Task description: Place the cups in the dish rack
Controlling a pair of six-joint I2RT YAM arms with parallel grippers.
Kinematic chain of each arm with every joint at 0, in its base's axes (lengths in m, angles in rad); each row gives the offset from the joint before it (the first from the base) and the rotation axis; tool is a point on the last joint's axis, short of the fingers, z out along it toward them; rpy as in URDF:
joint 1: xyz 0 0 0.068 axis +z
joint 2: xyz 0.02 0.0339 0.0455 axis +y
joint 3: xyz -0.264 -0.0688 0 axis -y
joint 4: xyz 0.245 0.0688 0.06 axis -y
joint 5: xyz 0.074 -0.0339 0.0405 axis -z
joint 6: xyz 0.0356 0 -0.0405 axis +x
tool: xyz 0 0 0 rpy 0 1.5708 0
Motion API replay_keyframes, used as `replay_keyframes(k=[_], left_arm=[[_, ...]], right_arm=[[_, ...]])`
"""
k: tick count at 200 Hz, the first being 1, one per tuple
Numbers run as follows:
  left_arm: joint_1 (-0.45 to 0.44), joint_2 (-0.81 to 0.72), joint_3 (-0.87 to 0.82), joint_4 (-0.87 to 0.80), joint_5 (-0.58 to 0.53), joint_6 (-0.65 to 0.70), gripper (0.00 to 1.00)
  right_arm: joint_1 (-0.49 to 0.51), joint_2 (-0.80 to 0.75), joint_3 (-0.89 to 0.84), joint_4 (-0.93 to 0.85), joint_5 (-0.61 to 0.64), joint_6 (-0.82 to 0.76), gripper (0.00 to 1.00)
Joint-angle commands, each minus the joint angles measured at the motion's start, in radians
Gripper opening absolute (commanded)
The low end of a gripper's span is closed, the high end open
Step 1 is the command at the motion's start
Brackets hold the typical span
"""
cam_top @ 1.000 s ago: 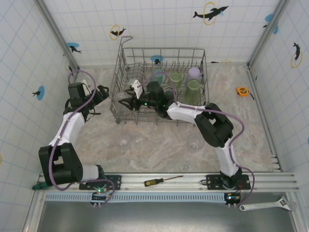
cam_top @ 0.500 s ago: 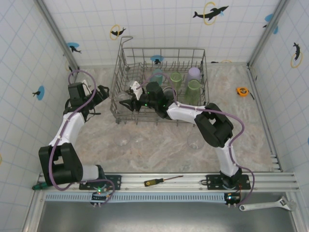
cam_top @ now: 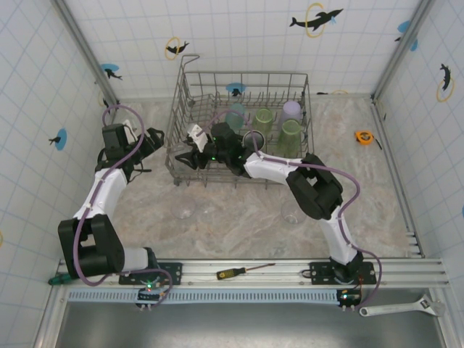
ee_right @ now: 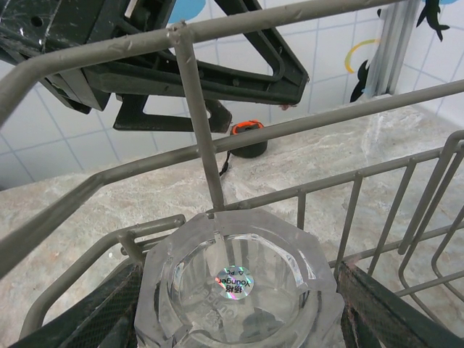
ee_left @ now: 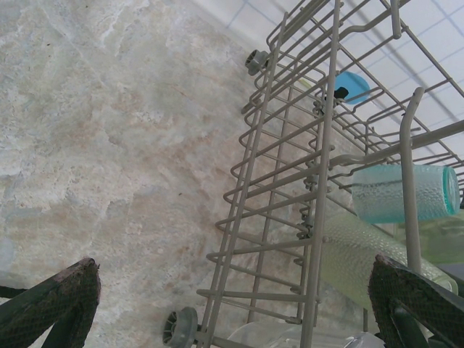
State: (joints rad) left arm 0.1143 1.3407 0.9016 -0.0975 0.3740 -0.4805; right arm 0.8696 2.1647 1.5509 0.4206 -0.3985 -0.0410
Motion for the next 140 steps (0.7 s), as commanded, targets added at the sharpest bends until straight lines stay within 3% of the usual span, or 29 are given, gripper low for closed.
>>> replay_keyframes(k=[1,92,140], left_arm=[[0.008,-0.023,-0.009,0.014,0.011,-0.015,0.97],[0.008,-0.026,-0.009,0.013,0.014,-0.015,0.97],[0.008,-0.028,-0.01,0.013,0.011,-0.015,0.97]], right_arm=[[0.028,0.078,0.002,0.003,-0.009,0.0,0.53],[0.034,0.064,-0.01,-0.015,0.039,-0.015,0.81],[0.037,0.03,-0.04,0.0,0.06,-0.022,0.85]])
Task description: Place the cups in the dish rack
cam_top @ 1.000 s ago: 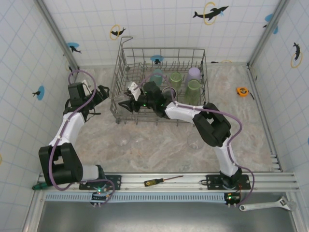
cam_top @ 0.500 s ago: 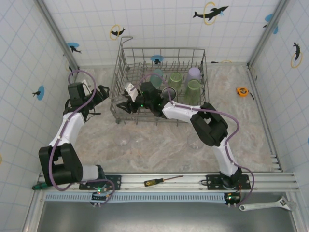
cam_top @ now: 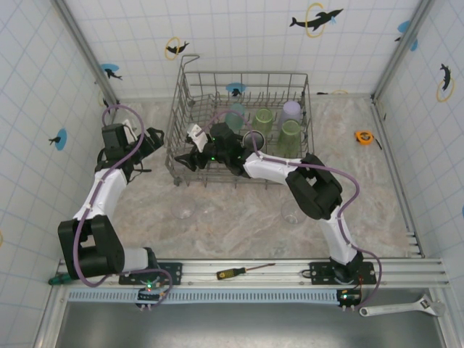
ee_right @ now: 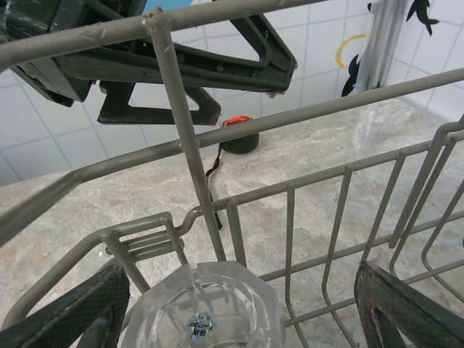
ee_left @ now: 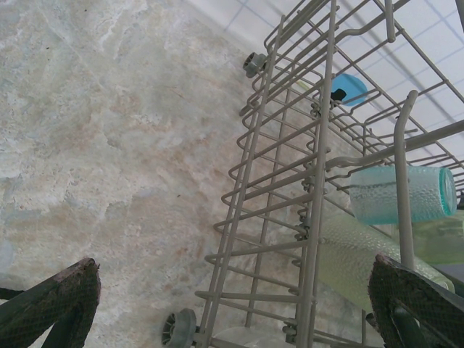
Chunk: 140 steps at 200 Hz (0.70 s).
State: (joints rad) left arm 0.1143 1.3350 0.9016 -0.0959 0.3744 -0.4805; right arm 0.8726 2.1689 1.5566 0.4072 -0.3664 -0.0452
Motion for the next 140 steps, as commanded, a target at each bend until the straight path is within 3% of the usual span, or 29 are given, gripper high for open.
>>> replay_keyframes(k=[1,52,60,140], left_arm=[[0.008,-0.022,-0.01,0.012,0.011,-0.015,0.97],[0.008,-0.022,-0.009,0.012,0.013,-0.015,0.97],[0.008,-0.023,-0.009,0.012,0.014,-0.015,0.97],[0.008,-0.02,-0.01,0.014,0.004,-0.014,0.97]], right_arm=[[0.034,0.024,-0.047,0.014,0.029,-0.018,0.85],[0.023,-0.073,-0.105,0.024,0.082,-0.053,0.93],[0.018,-0.091,-0.12,0.032,0.081,-0.054,1.0],[-0.017,-0.243,-0.214,0.075,0.124,-0.058,1.0]])
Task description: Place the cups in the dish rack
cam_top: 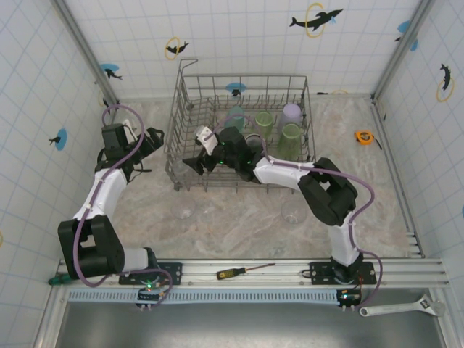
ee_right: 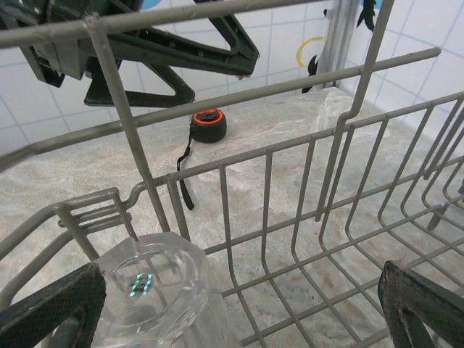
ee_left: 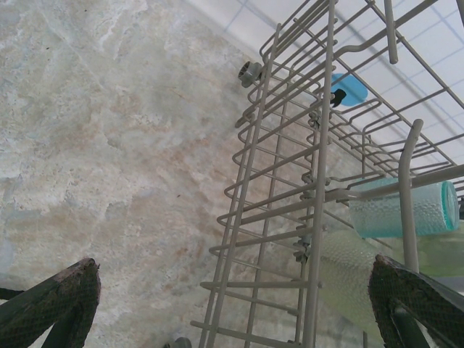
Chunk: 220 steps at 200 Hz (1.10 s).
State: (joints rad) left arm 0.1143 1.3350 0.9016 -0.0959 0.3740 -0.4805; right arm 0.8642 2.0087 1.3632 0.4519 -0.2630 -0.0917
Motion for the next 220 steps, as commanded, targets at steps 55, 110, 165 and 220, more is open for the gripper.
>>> replay_keyframes(k=[55,110,165,220], left_arm=[[0.007,-0.036,-0.014,0.012,-0.026,-0.01,0.97],[0.005,-0.104,-0.013,-0.042,-0.192,0.006,0.97],[0.004,-0.221,0.007,-0.24,-0.226,0.002,0.98],[-0.02,-0.349,0.025,-0.45,-0.237,-0.05,0.98]], right_arm=[[-0.034,-0.156,0.019,-0.087,0.105,-0.016,1.0],[-0.029,-0.331,-0.034,-0.279,0.227,0.072,1.0],[-0.039,-0.562,-0.181,-0.481,0.377,0.241,1.0],[-0.074,-0.758,-0.334,-0.565,0.433,0.352,1.0]])
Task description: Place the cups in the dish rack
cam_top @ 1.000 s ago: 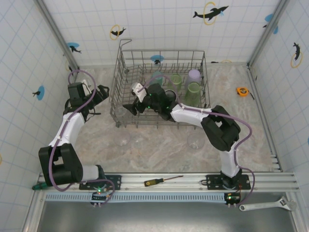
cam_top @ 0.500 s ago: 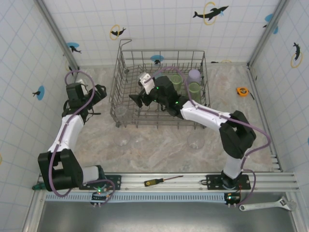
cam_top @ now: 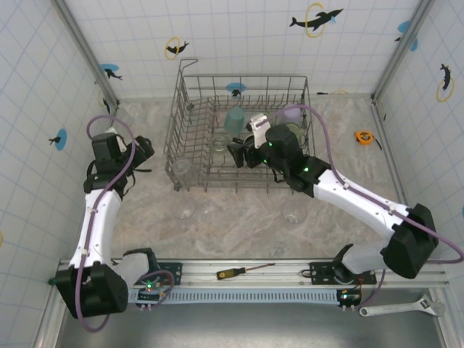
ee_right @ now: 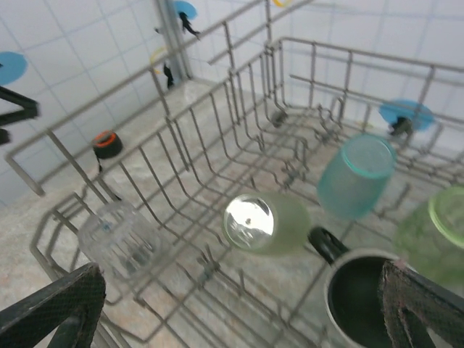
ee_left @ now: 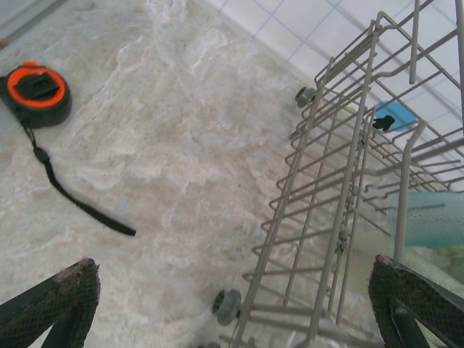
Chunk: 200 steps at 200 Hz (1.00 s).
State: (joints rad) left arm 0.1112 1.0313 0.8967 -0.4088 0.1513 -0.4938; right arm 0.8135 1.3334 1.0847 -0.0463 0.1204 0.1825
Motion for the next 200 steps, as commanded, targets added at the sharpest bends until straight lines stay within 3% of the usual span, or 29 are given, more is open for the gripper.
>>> replay_keyframes(k=[1,42,77,98,156,200], left_arm=[[-0.017,-0.048,0.03,-0.142,-0.015,-0.037,0.98],[-0.045,-0.084,0.018,-0.303,0.006,-0.063,0.98],[-0.047,-0.086,0.038,-0.486,-0.032,-0.006,0.98],[-0.047,-0.086,0.003,-0.543,0.046,0.016,0.98],[-0.103,-0.142,-0.085,-0.526,0.099,-0.015,0.98],[-0.197,-0.131,-0.116,-0.52,0.025,-0.032,0.98]], right_arm=[[-0.024,-0.083,-0.055,-0.067,0.05,0.078,1.0],[-0.064,-0.222,-0.151,-0.092,0.042,0.124,1.0],[-0.095,-0.299,-0.204,-0.128,0.034,0.137,1.0],[-0.114,-0.325,-0.236,-0.138,0.015,0.141,1.0],[-0.147,-0.321,-0.273,-0.107,-0.054,0.161,1.0],[-0.149,-0.291,-0.261,-0.103,-0.068,0.175,1.0]])
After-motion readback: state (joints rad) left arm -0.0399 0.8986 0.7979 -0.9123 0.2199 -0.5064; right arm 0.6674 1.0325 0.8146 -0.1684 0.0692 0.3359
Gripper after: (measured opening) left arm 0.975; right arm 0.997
